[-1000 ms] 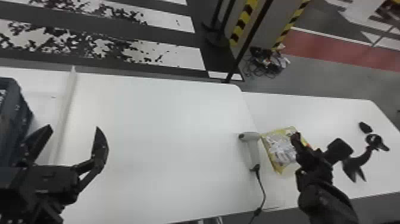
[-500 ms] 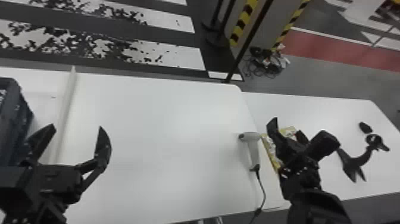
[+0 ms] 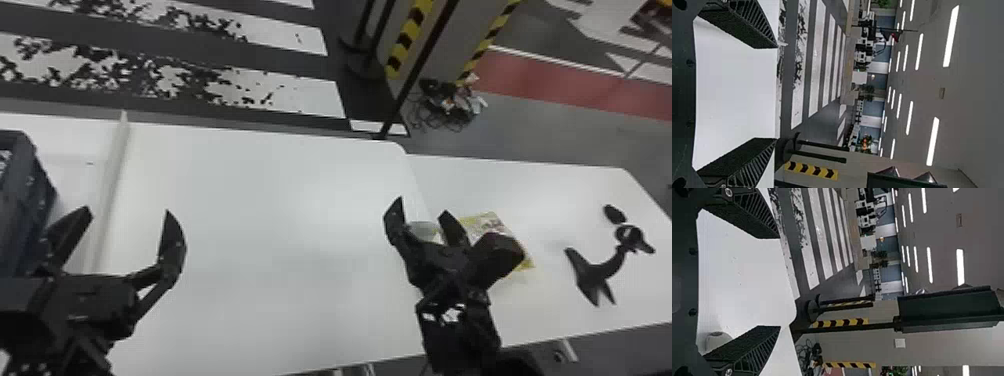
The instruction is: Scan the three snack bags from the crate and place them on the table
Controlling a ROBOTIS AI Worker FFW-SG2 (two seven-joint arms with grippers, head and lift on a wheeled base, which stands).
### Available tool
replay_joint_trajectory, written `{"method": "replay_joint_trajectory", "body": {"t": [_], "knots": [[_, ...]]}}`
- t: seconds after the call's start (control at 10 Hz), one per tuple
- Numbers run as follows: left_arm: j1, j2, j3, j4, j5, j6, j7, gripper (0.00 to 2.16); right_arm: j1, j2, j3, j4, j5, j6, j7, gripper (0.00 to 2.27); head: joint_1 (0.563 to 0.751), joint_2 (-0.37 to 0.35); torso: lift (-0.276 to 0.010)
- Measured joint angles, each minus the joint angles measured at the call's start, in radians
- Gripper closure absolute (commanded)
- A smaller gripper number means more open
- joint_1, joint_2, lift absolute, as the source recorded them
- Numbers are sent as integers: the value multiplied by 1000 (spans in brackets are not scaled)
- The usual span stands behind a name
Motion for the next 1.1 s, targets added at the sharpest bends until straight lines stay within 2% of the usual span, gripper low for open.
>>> {"method": "replay_joint_trajectory", "body": {"t": [0.2,0.5,0.8,1.1], "knots": [[-1,2,4,1,2,2,1,19,25,0,102,-3,66,-67,-21,76,695,-249,-62],[8,10,15,5,8,-1,3,19,47,0,190,36,115,-171,-50,76,695,-188,-62],[13,17,21,25,11,-30,5,22,55,0,212,85,125,-252,-55,76,695,-179,-62],[30,17,67,-55,14,-9,1,70,55,-1,205,81,125,-256,-55,76,695,-151,-62]]}}
